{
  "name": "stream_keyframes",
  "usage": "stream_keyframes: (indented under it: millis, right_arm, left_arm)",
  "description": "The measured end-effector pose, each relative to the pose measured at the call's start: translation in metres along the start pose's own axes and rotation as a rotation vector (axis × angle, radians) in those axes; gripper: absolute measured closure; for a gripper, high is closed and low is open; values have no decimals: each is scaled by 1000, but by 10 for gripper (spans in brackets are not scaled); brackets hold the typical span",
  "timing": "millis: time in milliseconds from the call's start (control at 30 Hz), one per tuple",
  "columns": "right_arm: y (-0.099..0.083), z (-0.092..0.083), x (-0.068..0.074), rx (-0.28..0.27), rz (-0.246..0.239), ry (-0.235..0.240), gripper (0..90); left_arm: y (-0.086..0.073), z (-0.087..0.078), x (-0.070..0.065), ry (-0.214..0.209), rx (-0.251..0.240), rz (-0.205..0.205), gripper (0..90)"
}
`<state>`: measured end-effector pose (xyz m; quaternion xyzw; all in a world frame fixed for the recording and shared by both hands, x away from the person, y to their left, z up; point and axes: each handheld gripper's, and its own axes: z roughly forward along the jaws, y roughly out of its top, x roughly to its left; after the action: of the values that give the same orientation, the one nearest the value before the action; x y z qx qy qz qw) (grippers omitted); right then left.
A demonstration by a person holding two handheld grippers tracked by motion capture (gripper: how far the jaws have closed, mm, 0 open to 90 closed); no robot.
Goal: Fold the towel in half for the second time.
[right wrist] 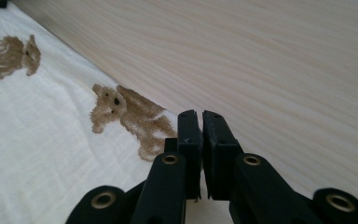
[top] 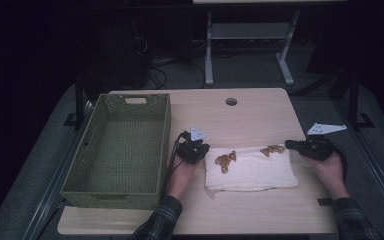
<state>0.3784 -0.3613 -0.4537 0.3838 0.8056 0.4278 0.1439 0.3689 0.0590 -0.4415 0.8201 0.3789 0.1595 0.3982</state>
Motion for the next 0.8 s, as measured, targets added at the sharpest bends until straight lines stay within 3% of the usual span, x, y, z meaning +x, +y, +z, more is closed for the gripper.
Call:
stream_keyframes:
  millis: [467, 800]
  right_arm:
    - [-10, -19, 11, -22, 4, 39, 860]
    - [-15, -32, 24, -29, -5, 46, 859]
  left_arm:
    - [-3, -22, -12, -42, -41, 29, 870]
    - [-11, -35, -23, -42, -39, 41, 869]
